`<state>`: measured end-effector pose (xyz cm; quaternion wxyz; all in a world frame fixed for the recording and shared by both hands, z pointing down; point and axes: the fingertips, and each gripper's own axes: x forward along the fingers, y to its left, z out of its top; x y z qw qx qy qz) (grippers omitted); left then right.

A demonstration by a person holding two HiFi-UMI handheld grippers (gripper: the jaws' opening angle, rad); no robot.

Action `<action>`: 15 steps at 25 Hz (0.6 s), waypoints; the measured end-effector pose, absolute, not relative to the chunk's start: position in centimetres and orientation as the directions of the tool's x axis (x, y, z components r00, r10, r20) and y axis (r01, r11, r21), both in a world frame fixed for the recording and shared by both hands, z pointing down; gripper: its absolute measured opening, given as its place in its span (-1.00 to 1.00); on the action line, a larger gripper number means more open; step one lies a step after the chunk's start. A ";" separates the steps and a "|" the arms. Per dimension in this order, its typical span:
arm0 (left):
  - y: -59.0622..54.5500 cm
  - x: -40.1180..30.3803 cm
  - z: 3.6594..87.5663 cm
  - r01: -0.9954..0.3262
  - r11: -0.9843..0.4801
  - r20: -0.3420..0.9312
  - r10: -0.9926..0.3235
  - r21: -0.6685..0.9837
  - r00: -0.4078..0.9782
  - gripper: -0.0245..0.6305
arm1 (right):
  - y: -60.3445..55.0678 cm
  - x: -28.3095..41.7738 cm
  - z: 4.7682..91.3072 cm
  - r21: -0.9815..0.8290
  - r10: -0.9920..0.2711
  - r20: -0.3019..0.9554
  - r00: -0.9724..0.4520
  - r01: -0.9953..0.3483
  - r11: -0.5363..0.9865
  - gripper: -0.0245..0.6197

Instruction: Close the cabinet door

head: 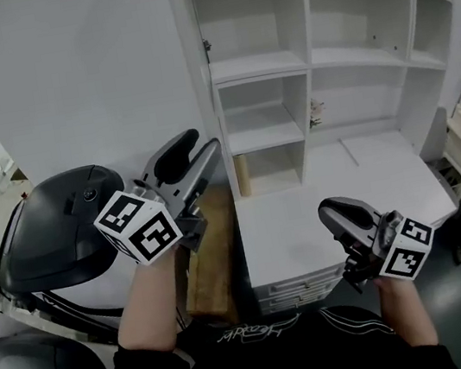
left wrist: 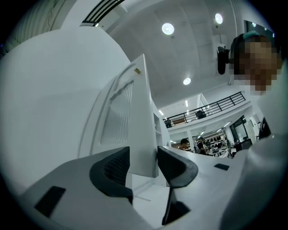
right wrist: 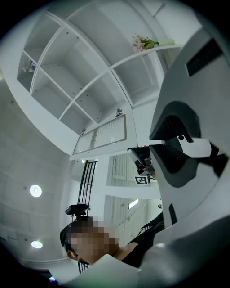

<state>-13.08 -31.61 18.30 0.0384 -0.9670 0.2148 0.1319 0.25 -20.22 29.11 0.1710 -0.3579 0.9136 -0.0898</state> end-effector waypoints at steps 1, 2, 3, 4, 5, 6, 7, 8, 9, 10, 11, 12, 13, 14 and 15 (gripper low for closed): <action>-31.8 -12.9 18.2 -0.424 -0.906 -0.274 -0.404 -0.013 0.873 -0.31 | -20.5 0.6 29.1 -0.285 -0.681 -0.248 -0.689 -0.620 0.731 -0.74; -31.9 -12.7 18.2 -0.419 -0.908 -0.275 -0.399 -0.012 0.874 -0.31 | -20.9 1.0 29.0 -0.283 -0.678 -0.248 -0.692 -0.617 0.734 -0.74; -32.0 -12.5 18.2 -0.415 -0.910 -0.274 -0.396 -0.015 0.877 -0.31 | -21.1 1.3 29.0 -0.280 -0.674 -0.247 -0.696 -0.614 0.738 -0.74; -32.0 -12.4 18.2 -0.416 -0.909 -0.271 -0.395 -0.022 0.878 -0.31 | -21.4 1.7 28.9 -0.278 -0.669 -0.247 -0.701 -0.610 0.742 -0.74; -32.1 -12.2 18.1 -0.418 -0.908 -0.266 -0.397 -0.028 0.878 -0.31 | -21.7 1.9 28.9 -0.276 -0.665 -0.246 -0.706 -0.606 0.746 -0.74; -32.2 -12.0 18.1 -0.418 -0.908 -0.263 -0.397 -0.029 0.879 -0.31 | -21.9 2.2 28.8 -0.273 -0.660 -0.246 -0.710 -0.602 0.750 -0.74; -32.2 -11.7 18.1 -0.413 -0.910 -0.262 -0.393 -0.024 0.882 -0.31 | -22.1 2.5 28.7 -0.271 -0.656 -0.247 -0.713 -0.599 0.754 -0.74; -32.3 -11.5 18.1 -0.402 -0.915 -0.262 -0.385 -0.015 0.885 -0.31 | -22.4 2.9 28.6 -0.269 -0.652 -0.249 -0.716 -0.596 0.757 -0.74; -32.3 -11.3 18.1 -0.389 -0.921 -0.263 -0.375 -0.004 0.889 -0.31 | -22.7 3.3 28.4 -0.269 -0.650 -0.252 -0.717 -0.593 0.759 -0.74; -32.4 -11.1 18.1 -0.377 -0.926 -0.265 -0.365 0.006 0.892 -0.31 | -23.0 3.6 28.4 -0.271 -0.647 -0.254 -0.719 -0.590 0.761 -0.74; -32.4 -11.0 18.1 -0.368 -0.930 -0.267 -0.358 0.014 0.895 -0.31 | -23.3 4.0 28.5 -0.276 -0.645 -0.255 -0.720 -0.585 0.762 -0.74; -32.4 -10.9 18.1 -0.362 -0.932 -0.269 -0.354 0.020 0.896 -0.31 | -23.6 4.3 28.7 -0.282 -0.643 -0.254 -0.722 -0.580 0.764 -0.74; -32.4 -10.8 18.2 -0.360 -0.933 -0.271 -0.353 0.025 0.896 -0.31 | -23.9 4.5 28.9 -0.289 -0.640 -0.253 -0.725 -0.575 0.765 -0.74; -32.4 -10.6 18.2 -0.361 -0.932 -0.273 -0.354 0.026 0.894 -0.31 | -24.2 4.8 29.1 -0.294 -0.637 -0.252 -0.728 -0.570 0.767 -0.74; -32.3 -10.4 18.2 -0.367 -0.930 -0.274 -0.359 0.023 0.892 -0.31 | -24.5 5.0 29.2 -0.299 -0.633 -0.252 -0.732 -0.563 0.770 -0.74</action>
